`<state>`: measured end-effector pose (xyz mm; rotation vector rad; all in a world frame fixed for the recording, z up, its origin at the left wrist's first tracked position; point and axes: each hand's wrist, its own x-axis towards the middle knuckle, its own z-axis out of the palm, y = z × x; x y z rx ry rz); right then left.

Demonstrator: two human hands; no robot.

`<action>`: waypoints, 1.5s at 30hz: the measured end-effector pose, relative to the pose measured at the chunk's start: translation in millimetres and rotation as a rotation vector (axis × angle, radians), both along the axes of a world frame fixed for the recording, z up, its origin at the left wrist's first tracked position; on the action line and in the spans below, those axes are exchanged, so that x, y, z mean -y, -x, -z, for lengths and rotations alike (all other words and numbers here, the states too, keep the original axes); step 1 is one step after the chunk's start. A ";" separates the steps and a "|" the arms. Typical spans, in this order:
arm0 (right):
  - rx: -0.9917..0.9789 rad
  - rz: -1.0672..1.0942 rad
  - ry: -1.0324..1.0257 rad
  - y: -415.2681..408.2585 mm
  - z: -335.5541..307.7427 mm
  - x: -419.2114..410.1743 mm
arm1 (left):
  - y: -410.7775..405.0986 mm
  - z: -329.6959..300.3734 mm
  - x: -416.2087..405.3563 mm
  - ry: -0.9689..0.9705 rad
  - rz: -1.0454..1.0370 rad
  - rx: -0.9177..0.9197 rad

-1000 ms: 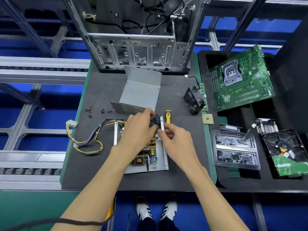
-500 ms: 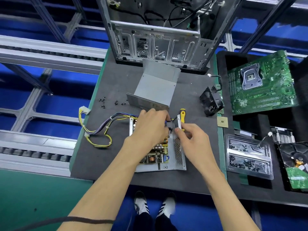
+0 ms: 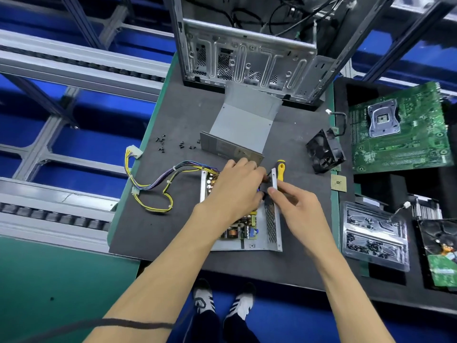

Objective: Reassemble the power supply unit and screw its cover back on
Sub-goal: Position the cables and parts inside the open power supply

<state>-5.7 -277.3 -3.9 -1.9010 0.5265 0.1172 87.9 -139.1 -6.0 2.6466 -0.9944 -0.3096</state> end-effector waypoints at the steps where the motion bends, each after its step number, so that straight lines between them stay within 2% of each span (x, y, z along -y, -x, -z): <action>1: -0.002 0.007 -0.020 1.3 0.9 0.4 | 0.0 0.6 0.1 -0.001 0.000 0.004; 6: -0.054 0.046 -0.204 6.4 1.7 0.6 | 3.4 2.6 -1.8 -0.015 -0.003 0.039; 9: -0.026 0.021 -0.208 8.1 0.5 -1.6 | 4.5 2.4 0.1 -0.041 0.013 0.062; 16: -0.012 0.048 -0.196 9.5 0.2 -1.6 | 5.9 4.5 0.7 -0.011 -0.033 -0.008; 26: -0.008 0.103 -0.229 8.0 6.7 3.8 | 2.6 2.0 2.2 -0.075 0.051 0.052; 37: 0.009 0.059 -0.238 9.4 6.6 3.7 | 13.5 12.9 0.6 0.009 -0.039 0.112; 45: 0.007 0.121 -0.346 13.2 12.6 7.9 | 17.2 10.4 -1.9 0.067 -0.035 0.097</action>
